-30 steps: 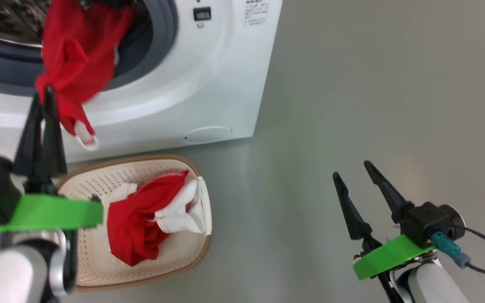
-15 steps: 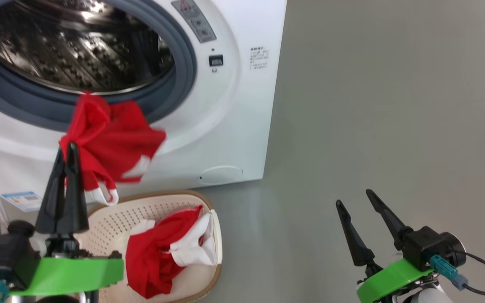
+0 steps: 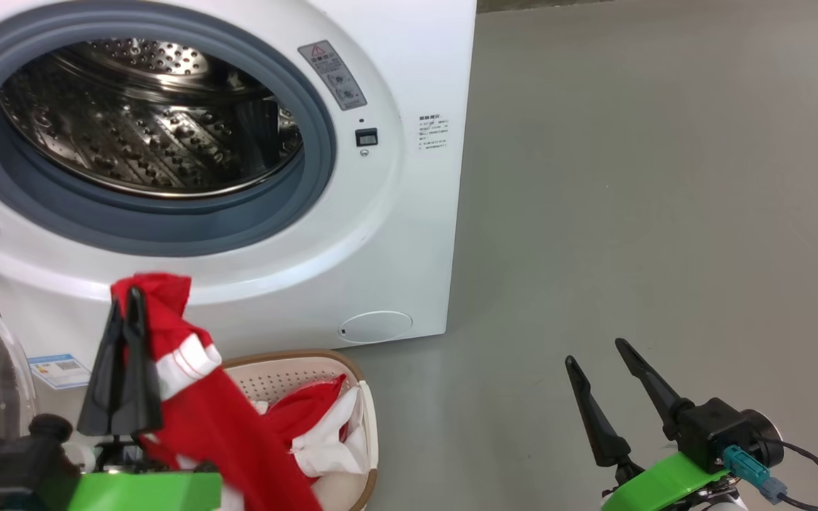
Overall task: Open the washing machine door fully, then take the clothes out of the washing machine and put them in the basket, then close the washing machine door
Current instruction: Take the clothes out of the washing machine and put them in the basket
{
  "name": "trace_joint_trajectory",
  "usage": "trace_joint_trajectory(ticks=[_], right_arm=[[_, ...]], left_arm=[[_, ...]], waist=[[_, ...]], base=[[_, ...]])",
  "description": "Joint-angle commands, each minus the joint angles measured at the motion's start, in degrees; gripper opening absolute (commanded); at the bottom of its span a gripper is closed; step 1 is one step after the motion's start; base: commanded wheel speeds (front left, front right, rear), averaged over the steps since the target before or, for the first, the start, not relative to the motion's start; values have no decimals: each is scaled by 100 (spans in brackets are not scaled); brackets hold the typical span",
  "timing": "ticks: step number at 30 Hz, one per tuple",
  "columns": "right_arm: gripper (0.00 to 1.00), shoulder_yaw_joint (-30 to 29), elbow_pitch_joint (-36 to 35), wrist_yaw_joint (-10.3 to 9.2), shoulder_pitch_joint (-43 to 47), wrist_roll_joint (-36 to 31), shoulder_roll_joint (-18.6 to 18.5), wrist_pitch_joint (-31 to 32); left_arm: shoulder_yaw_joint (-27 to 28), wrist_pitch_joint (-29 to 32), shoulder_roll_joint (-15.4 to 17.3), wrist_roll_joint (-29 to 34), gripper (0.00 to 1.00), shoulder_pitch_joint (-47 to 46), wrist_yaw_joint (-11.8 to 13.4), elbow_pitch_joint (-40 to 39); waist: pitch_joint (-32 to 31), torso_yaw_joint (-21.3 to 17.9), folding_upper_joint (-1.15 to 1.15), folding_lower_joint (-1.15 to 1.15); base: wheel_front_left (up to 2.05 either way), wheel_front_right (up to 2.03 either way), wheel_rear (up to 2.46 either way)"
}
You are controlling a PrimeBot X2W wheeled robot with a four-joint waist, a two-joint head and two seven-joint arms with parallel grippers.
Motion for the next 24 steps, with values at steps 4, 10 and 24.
trace_joint_trajectory(ticks=[4,10,24], right_arm=[[100,138,-153,35,-55,96,-38,-29],[100,138,-189,35,-76,112,-38,-31],[100,47,-333,35,-367,111,-38,-34]], left_arm=[[197,-166,-15,-153,0,3,-41,209],[332,-420,-150,-323,0,34,-139,778],[756,-577,-781,-370,0,-309,-836,2368]], waist=[[51,-44,0,0],[160,-98,0,0],[902,-205,0,0]], base=[[0,0,0],[0,0,0],[0,0,0]])
